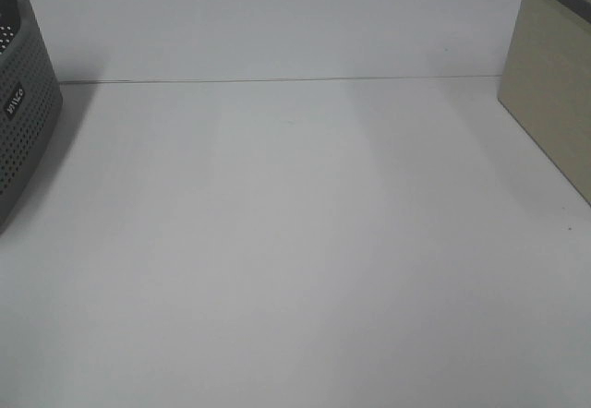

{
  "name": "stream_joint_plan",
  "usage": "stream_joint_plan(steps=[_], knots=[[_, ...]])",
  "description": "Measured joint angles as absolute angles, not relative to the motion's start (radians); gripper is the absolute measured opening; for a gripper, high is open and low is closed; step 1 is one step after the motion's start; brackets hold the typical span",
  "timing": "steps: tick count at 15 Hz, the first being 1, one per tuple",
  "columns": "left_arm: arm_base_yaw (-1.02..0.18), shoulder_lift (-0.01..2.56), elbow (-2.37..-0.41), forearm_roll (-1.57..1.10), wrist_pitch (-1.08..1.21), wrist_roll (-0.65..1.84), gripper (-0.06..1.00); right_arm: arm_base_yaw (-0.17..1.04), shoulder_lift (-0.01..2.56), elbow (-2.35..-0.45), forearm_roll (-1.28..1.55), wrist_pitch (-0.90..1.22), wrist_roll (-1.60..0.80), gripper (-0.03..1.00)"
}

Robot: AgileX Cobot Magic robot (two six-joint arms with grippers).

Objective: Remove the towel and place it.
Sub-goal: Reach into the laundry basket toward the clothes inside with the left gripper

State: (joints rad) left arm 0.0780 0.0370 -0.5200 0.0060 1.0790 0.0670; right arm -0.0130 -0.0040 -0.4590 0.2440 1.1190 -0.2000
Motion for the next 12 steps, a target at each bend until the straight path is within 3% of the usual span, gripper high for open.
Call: stream_joint_plan(steps=[12], knots=[[0.078, -0.004, -0.52, 0.0, 1.08, 0.082, 0.99, -0.013, -0.004, -0.459, 0.244, 1.119, -0.2, 0.83]])
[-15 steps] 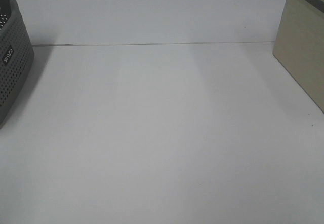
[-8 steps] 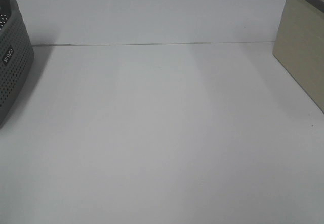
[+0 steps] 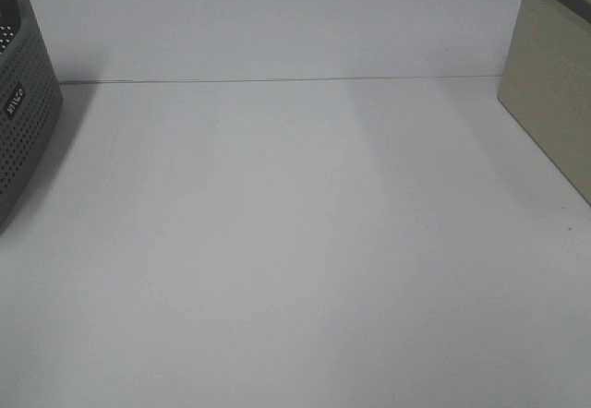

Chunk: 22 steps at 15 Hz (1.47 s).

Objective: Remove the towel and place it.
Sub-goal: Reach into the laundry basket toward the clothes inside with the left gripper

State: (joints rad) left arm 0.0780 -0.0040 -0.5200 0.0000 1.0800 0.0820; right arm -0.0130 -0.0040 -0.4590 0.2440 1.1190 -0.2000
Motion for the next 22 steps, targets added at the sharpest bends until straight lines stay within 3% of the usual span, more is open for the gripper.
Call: stream_joint_plan(steps=[22], knots=[[0.047, -0.006, -0.52, -0.035, 1.08, 0.081, 0.99, -0.013, -0.004, -0.459, 0.244, 1.119, -0.2, 0.83]])
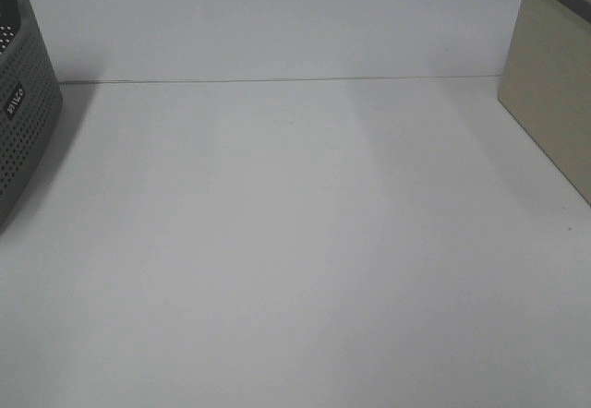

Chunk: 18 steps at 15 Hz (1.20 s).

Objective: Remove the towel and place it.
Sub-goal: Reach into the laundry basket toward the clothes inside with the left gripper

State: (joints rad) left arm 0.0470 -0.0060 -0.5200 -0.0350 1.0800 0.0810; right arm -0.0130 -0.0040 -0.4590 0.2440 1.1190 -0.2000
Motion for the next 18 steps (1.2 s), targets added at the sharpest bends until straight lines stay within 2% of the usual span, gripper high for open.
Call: stream_joint_plan(steps=[11, 14, 18], knots=[[0.047, 0.005, -0.538, -0.034, 1.081, 0.115, 0.99, -0.013, -0.004, -0.459, 0.244, 1.119, -0.2, 0.83], [0.047, 0.155, -0.656, -0.035, 1.08, 0.245, 0.99, -0.013, -0.004, -0.459, 0.244, 1.119, -0.2, 0.83], [0.047, 0.547, -0.894, -0.036, 1.079, 0.582, 0.99, -0.013, -0.004, -0.459, 0.244, 1.119, -0.2, 0.83]])
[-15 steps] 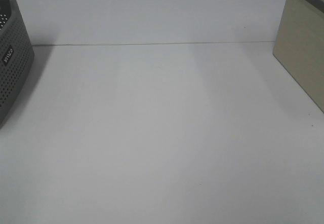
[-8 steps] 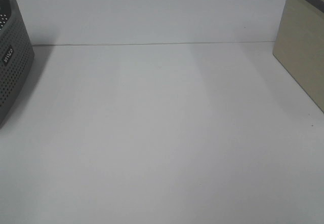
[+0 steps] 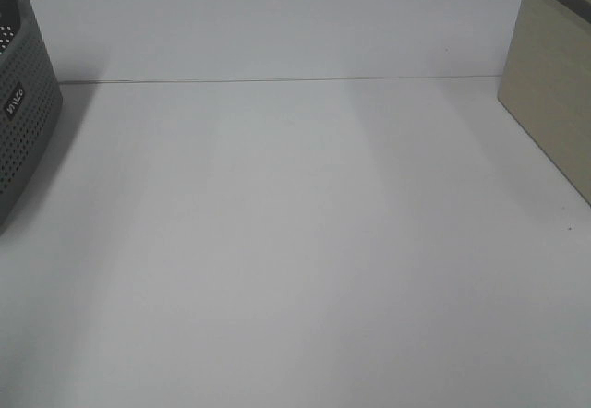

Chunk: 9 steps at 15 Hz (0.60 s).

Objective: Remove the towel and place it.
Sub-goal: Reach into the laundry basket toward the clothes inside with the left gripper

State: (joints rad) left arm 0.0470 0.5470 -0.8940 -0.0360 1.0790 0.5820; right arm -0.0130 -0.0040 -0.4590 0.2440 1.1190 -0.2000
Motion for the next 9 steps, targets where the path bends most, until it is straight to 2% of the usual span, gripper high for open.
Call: stream_joint_plan(steps=[6, 8, 9], knots=[[0.047, 0.99, -1.269, -0.032, 1.176, 0.829, 0.99, -0.013, -0.004, -0.459, 0.244, 1.119, -0.2, 0.83], [0.045, 1.201, -1.467, 0.077, 1.207, 0.898, 0.99, -0.013, -0.004, -0.459, 0.244, 1.119, -0.2, 0.83], [0.044, 1.234, -1.495, 0.107, 1.208, 0.901, 0.99, -0.013, -0.004, -0.459, 0.244, 1.119, -0.2, 0.83]])
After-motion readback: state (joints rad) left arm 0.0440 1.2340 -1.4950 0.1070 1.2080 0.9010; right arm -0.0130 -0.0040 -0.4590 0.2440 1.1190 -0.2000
